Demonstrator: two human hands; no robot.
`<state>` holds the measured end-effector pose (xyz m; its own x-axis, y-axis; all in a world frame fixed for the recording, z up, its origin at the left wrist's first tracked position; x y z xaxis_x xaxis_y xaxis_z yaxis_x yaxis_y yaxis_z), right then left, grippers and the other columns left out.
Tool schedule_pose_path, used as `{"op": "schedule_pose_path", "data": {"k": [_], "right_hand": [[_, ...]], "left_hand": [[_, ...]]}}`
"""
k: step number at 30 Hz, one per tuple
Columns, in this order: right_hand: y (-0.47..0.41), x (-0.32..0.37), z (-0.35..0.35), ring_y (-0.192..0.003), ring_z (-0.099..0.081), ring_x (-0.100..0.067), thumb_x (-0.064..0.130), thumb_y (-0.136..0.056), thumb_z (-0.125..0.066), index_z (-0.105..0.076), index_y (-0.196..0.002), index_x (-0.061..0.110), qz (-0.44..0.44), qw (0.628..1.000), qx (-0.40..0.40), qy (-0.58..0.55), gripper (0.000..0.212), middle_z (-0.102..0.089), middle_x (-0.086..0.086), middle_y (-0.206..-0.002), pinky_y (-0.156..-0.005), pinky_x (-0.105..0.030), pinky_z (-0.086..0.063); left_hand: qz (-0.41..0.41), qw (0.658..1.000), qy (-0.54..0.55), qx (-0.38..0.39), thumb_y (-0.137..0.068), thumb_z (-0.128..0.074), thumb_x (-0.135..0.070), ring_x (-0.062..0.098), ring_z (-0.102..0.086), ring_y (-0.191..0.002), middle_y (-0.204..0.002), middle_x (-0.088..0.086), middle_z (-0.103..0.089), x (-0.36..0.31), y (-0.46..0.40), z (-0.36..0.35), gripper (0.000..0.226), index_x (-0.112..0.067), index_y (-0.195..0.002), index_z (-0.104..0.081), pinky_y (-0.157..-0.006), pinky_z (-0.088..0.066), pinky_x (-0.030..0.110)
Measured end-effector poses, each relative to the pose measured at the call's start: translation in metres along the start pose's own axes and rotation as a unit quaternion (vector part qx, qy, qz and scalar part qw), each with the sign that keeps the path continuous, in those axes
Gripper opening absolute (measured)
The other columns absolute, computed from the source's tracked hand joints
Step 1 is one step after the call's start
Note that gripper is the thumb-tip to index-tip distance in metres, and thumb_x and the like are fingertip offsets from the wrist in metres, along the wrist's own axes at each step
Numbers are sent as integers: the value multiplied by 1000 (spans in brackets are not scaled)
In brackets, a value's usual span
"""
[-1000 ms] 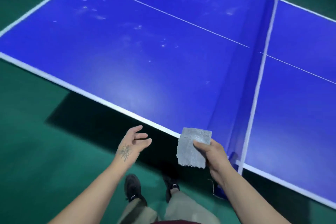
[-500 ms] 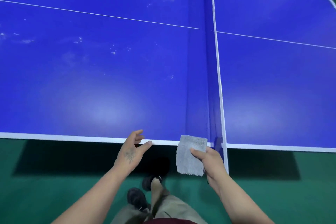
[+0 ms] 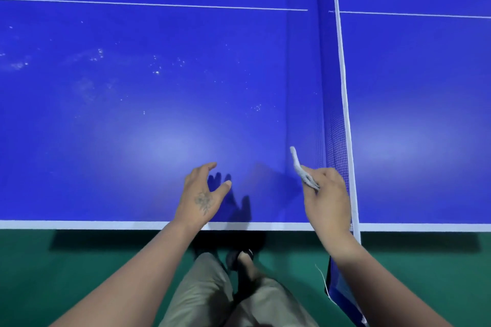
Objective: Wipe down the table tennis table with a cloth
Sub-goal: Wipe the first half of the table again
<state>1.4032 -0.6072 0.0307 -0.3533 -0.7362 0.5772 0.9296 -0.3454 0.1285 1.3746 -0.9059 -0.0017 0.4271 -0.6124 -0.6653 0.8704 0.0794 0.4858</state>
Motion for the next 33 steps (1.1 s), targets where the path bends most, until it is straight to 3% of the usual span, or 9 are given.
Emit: {"op": "schedule_pose_path", "data": {"k": [3,7,11,14,19,23,27,29,33], "right_hand": [[14,-12,-33,-104,-57,-26,5,-89,-70,-75,-127,25,45,991,62,109,43,-62,4,-116,-84,-43,-54],[56,-28,-86,-134,-51,-23,33,-86,-80,-67,-138,26,46,972,179,143,54,-52,6,-146,-107,-44,-49],[59,-23,-99,-143,-44,-23,40,-96,-71,-60,-147,29,59,985,114,115,54,-39,5,-162,-114,-48,-42],[39,-23,-105,-160,-26,-27,40,-106,-59,-46,-160,27,75,982,75,154,57,-24,0,-174,-122,-50,-34],[13,-50,-121,-166,0,-26,51,-112,-30,-24,-169,29,65,958,99,262,62,-4,-4,-179,-132,-55,-15],[9,-62,-129,-165,-3,-31,48,-111,-34,-24,-169,24,80,956,99,265,64,-3,-7,-179,-130,-60,-19],[-22,-58,-127,-165,2,-30,49,-111,-30,-16,-171,25,28,963,68,260,65,4,-5,-179,-132,-59,-13],[-56,-52,-128,-165,6,-28,51,-111,-24,-9,-171,26,-13,966,45,256,67,8,-5,-179,-132,-58,-10],[-142,-28,-133,-165,1,-33,56,-111,-21,-12,-171,16,-63,974,-31,214,72,-2,-12,-179,-130,-63,-12]], "left_hand": [[-22,999,-29,6,-101,-70,-41,11,-31,-150,-155,-8,-44,0,-18,-14,62,-24,-157,-47,-114,-28,25],[-72,994,-87,11,-102,-68,-41,14,-29,-155,-162,-5,-42,10,-37,-32,64,-20,-158,-45,-126,-32,38],[-108,986,-127,-17,-103,-66,-39,19,-18,-162,-170,1,-34,17,-66,-39,65,-16,-160,-44,-132,-22,40],[-153,973,-161,-65,-103,-66,-37,26,-20,-163,-170,8,-36,8,-93,-36,64,-11,-158,-46,-132,-24,48],[-215,937,-235,-146,-108,-57,-38,32,-15,-165,-173,15,-29,-29,-145,-30,63,-5,-160,-41,-135,-13,52],[-201,915,-313,-159,-112,-36,-48,32,-6,-167,-178,15,-17,-45,-198,-29,70,-6,-167,-28,-135,-7,53],[-190,901,-357,-156,-113,-24,-51,28,-1,-167,-180,11,-9,-42,-220,-32,72,-9,-171,-17,-135,-6,52],[-187,898,-363,-164,-112,-22,-48,26,-1,-167,-180,9,-8,-40,-222,-33,70,-10,-171,-16,-135,-6,51],[-187,899,-358,-169,-111,-23,-39,24,-3,-167,-180,8,-11,-41,-224,-33,66,-11,-171,-20,-136,-6,49]]}}
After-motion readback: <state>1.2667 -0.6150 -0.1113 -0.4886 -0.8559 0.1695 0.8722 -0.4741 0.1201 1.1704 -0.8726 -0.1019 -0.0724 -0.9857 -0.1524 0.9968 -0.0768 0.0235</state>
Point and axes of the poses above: each hand's wrist, its own y-axis away from the middle knuckle, its own z-axis out of the back of the hand, x = y × z, the point moved 6 cm from there along -y, towards the middle knuckle
